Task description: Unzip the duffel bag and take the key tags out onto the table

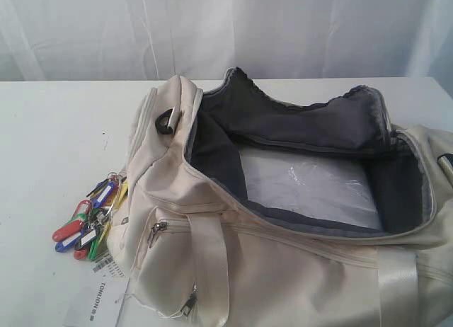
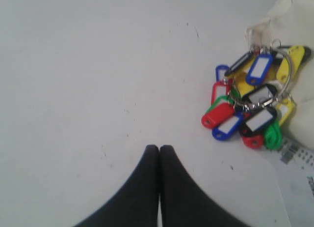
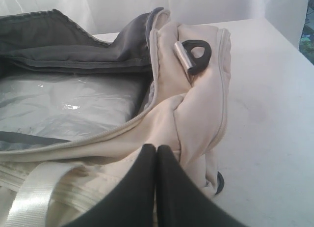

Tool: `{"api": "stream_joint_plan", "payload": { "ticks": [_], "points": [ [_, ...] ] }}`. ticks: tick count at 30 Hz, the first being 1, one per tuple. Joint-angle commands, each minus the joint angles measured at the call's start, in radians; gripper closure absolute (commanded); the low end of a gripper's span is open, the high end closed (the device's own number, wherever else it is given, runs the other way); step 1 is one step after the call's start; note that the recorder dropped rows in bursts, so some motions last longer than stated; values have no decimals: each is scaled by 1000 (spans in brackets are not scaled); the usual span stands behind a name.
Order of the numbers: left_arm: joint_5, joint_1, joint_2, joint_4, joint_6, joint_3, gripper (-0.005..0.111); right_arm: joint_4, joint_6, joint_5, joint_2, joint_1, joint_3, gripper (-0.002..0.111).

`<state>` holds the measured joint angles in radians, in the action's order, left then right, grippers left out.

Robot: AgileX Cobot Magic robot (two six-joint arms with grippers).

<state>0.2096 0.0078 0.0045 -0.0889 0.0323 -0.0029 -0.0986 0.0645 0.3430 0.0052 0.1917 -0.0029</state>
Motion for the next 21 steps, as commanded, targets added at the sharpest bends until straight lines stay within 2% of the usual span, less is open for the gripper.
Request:
{"api": "stream_joint_plan", "payload": {
  "ticks": [1,21],
  "points": [
    [-85,1,-5,-9,-6,3,107,2,0,-1,-5,-5,3,108],
    [-87,1,-5,-9,-6,3,107,2,0,-1,-5,-5,3,108]
  ]
}}
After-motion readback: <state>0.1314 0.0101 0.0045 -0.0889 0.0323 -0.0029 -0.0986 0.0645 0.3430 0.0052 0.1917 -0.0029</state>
